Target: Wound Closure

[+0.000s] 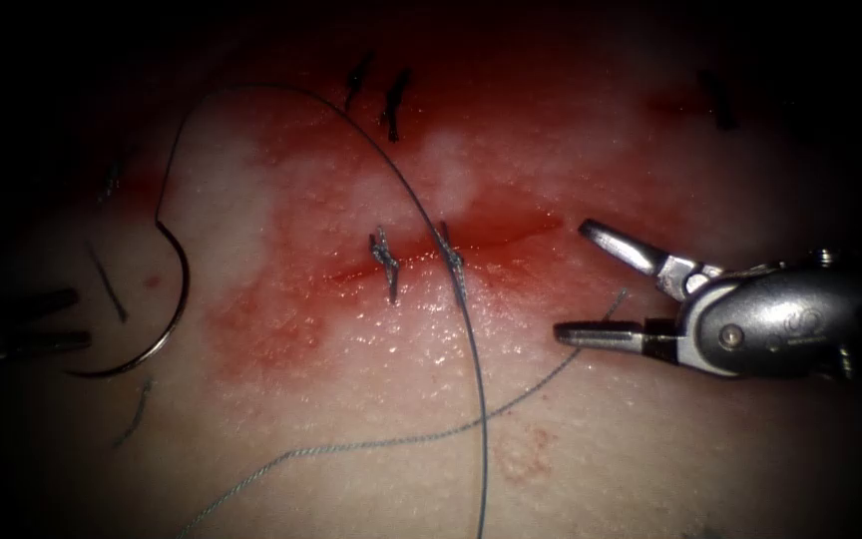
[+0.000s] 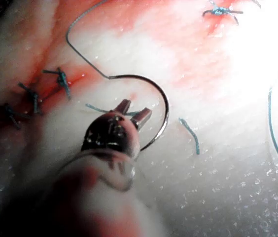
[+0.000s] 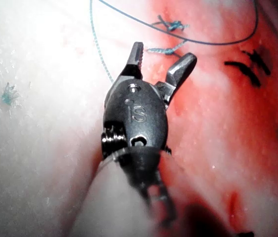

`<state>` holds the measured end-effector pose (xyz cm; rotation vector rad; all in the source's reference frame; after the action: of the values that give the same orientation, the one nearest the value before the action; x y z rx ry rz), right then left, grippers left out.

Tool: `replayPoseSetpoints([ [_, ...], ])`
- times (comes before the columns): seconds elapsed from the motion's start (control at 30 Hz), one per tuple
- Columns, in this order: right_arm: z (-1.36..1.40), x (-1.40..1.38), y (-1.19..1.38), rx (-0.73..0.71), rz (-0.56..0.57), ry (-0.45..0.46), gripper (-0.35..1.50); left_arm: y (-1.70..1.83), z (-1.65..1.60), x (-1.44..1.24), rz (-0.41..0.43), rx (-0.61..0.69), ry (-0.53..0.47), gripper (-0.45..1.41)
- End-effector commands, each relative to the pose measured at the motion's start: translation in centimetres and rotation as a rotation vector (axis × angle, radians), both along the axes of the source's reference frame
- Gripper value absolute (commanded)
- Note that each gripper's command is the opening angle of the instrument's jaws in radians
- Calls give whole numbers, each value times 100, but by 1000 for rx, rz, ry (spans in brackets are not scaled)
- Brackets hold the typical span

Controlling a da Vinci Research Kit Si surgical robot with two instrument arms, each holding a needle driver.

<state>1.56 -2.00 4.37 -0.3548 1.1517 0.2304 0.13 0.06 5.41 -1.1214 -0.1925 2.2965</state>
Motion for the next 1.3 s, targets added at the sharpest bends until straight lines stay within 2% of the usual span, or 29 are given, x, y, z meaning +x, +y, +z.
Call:
replayPoseSetpoints([
  [0.03, 6, 7, -3, 1, -2, 2, 141, -1, 3, -8, 4, 6, -5, 11],
  [0.07, 6, 7, -3, 1, -2, 2, 141, -3, 2, -10, 12, -1, -5, 11],
  [0.13, 6, 7, -4, 1, -2, 2, 141, -10, 2, -9, 53, 32, 43, 29],
  [0.4, 6, 10, -4, 0, 3, -1, 141, -23, 16, -15, 95, 58, 98, 49],
  [0.7, 7, 13, -5, -1, 1, 1, 141, -24, 41, -11, 147, 76, 143, 42],
  [0.77, 6, 13, -5, -1, 2, 1, 141, -23, 46, -6, 136, 88, 150, 37],
  [0.8, 6, 14, -5, -1, 2, 1, 141, -22, 50, -2, 137, 97, 161, 17],
  [0.83, 6, 14, -6, -1, 2, 1, 141, -23, 51, 0, 146, 102, 168, -28],
  [0.87, 6, 14, -6, 6, 0, 3, 140, -25, 52, 1, 160, 112, 183, -45],
  [1.0, 3, 12, -7, 60, -5, 20, 128, -30, 37, -4, 155, 133, 172, -45],
  [1.03, 1, 10, -8, 101, -15, 8, 113, -29, 25, -10, 160, 115, 163, -45],
  [1.07, -1, 10, -9, 129, -16, 5, 106, -28, 19, -14, 161, 109, 160, -45],
  [1.17, -11, 8, -6, 204, 5, 26, 105, -19, -2, -28, 169, 73, 144, -45],
  [1.2, -22, 8, -2, 264, 34, 53, 105, -9, -17, -40, 162, 33, 132, -45],
  [1.3, -42, 9, 5, 423, 122, 147, 84, 9, -36, -61, 149, -27, 118, -45],
])
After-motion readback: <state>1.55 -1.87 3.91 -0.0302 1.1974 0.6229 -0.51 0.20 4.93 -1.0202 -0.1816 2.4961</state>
